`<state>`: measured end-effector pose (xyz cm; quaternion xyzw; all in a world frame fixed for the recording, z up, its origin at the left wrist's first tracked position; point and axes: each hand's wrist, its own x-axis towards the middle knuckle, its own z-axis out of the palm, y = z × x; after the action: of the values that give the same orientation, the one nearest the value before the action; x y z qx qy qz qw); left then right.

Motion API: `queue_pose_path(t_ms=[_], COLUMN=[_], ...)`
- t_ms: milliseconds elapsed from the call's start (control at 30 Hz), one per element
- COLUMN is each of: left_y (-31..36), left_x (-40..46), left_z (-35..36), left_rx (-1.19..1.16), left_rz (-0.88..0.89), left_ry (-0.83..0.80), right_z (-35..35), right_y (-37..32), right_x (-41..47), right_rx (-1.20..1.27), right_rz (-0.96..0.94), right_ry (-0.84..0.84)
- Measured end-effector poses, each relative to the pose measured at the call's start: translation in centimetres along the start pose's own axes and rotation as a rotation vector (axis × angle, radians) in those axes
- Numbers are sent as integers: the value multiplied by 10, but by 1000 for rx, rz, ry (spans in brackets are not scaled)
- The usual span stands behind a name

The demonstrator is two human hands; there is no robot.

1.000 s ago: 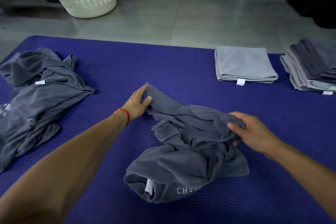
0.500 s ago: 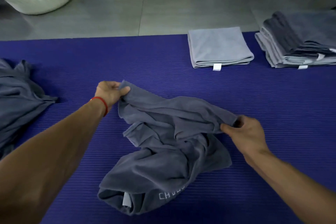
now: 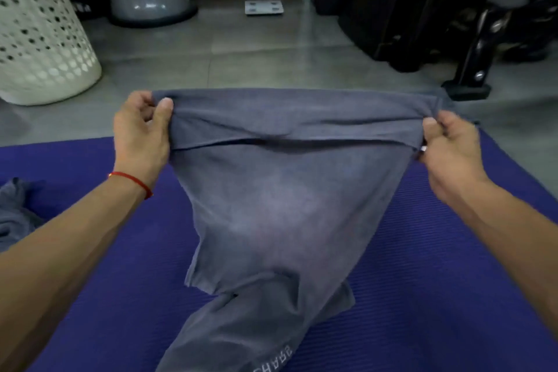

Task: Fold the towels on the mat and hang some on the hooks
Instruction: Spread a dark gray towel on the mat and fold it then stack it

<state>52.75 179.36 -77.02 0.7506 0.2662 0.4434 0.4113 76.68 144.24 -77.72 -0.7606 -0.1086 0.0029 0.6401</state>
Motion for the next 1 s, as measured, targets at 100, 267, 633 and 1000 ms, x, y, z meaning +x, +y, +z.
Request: queue_pose_path(t_ms=[100,267,633,1000], left_y=[28,47,54,163], left_x=[7,8,-51,-92], left_z=[6,39,246,561], left_rx=[-9,20,408,110], left_rz=[76,116,233,49], left_ry=[-2,-119,-661,-761], right_z=[-31,-85,-211,-343], right_y=[-14,1,157,192], right_x=[-4,-20,-131,-53], right_rx=[-123,-200,-236,-433], right_rz=[-100,-109,405,559], right_ry=[35,113,414,958])
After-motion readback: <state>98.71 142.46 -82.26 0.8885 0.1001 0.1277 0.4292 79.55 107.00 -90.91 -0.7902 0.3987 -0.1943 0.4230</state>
